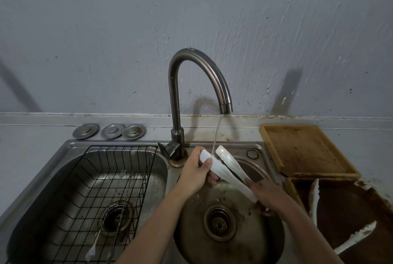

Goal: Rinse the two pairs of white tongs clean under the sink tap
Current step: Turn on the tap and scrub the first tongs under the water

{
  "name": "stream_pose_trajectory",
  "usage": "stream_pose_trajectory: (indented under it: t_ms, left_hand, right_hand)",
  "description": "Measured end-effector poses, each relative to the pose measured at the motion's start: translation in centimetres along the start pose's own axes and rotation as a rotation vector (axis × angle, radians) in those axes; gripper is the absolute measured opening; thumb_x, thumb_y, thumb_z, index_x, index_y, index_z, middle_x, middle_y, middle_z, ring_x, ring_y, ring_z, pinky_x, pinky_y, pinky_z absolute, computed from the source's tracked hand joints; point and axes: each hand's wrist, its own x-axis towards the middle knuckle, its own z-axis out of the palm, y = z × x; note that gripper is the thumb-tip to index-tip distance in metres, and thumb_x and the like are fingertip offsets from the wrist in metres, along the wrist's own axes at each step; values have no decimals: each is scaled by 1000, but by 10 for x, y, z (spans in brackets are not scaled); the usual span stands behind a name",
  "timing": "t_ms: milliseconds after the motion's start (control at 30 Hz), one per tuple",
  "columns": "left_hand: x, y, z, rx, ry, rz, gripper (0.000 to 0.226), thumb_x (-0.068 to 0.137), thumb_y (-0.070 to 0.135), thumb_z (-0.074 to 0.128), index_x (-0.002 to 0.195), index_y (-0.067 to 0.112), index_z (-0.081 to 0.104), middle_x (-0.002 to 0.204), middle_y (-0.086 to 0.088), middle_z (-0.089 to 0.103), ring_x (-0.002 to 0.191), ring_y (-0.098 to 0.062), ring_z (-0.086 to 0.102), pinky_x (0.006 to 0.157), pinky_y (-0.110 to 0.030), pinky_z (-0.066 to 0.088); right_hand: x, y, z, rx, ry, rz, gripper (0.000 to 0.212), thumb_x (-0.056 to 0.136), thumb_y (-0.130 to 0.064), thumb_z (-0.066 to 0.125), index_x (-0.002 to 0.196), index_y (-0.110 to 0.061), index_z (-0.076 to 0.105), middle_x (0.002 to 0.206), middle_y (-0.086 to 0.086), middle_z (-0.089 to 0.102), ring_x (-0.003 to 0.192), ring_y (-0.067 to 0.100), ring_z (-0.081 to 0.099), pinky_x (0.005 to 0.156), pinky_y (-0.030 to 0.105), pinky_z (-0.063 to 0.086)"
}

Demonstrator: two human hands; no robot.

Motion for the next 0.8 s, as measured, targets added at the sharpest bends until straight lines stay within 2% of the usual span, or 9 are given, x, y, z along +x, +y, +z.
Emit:
stream_pose_trajectory:
  t_ms: [33, 100, 167, 267, 400, 500, 567, 700, 800]
  left_hand:
    - [-1, 1, 0, -10, -16, 2, 4, 96, 10, 45, 96, 7, 43, 68, -13, 62, 50, -15, 61, 52, -27, 57]
    - [-1, 2, 1, -33, -16, -9, 6, 95, 9, 49, 96, 4, 46, 74, -13, 65, 53, -13, 65, 51, -24, 56]
    - [0, 4, 3, -97, 24, -68, 13, 95, 13, 49, 98, 0, 51, 76, -16, 66, 54, -13, 66, 49, -21, 54]
    - [5, 3, 5, -253, 118, -262, 26, 98, 18, 44, 100, -2, 60, 77, -15, 66, 52, -16, 64, 48, -23, 56]
    - [9, 1, 6, -219, 187, -351, 25, 92, -7, 41, 102, -2, 64, 77, -14, 65, 61, -20, 64, 48, -27, 53]
    - [13, 2, 7, -202, 257, -341, 36, 86, -14, 43, 111, 4, 61, 89, -16, 65, 70, -25, 64, 53, -30, 55]
    - [14, 4, 6, -163, 290, -302, 33, 84, -12, 51, 110, 4, 63, 93, -12, 68, 74, -21, 67, 52, -25, 58]
    - [13, 14, 4, 46, 336, -147, 22, 76, -6, 63, 88, 9, 73, 68, -2, 69, 71, -21, 69, 69, -40, 61]
    - [9, 28, 5, 150, 327, -42, 25, 73, -1, 66, 73, 23, 70, 66, -1, 70, 68, -19, 70, 69, -39, 60]
  right_hand:
    - [1, 1, -1, -24, -2, 5, 47, 92, -52, 39, 92, -12, 64, 69, 6, 65, 57, 17, 59, 53, 27, 49]
    - [2, 5, -3, -30, 51, -18, 40, 93, -47, 41, 91, -11, 59, 64, 3, 57, 56, 15, 54, 51, 26, 41]
    - [4, 7, -7, -12, 111, -55, 25, 92, -39, 50, 86, -15, 52, 70, 4, 56, 63, 18, 56, 56, 30, 45]
    - [4, 9, -12, -46, 185, -123, 19, 86, -26, 60, 77, -17, 47, 79, 7, 58, 76, 23, 59, 66, 34, 46]
    - [3, 11, -9, -102, 329, -221, 18, 81, -18, 66, 77, -18, 48, 73, 1, 57, 69, 17, 56, 56, 28, 40]
    - [5, 11, -1, -58, 382, -284, 27, 79, -16, 69, 68, -24, 45, 67, -5, 55, 65, 11, 53, 54, 27, 37]
    - [7, 13, 3, 2, 380, -293, 28, 78, -15, 70, 66, -24, 47, 65, -5, 54, 63, 11, 52, 53, 27, 36]
    - [7, 14, 14, 192, 342, -307, 12, 77, -11, 71, 75, -15, 60, 68, 5, 62, 66, 21, 58, 62, 33, 47]
    - [9, 15, 26, 295, 333, -309, 28, 78, -7, 70, 56, -15, 53, 53, -2, 52, 53, 13, 48, 55, 29, 41]
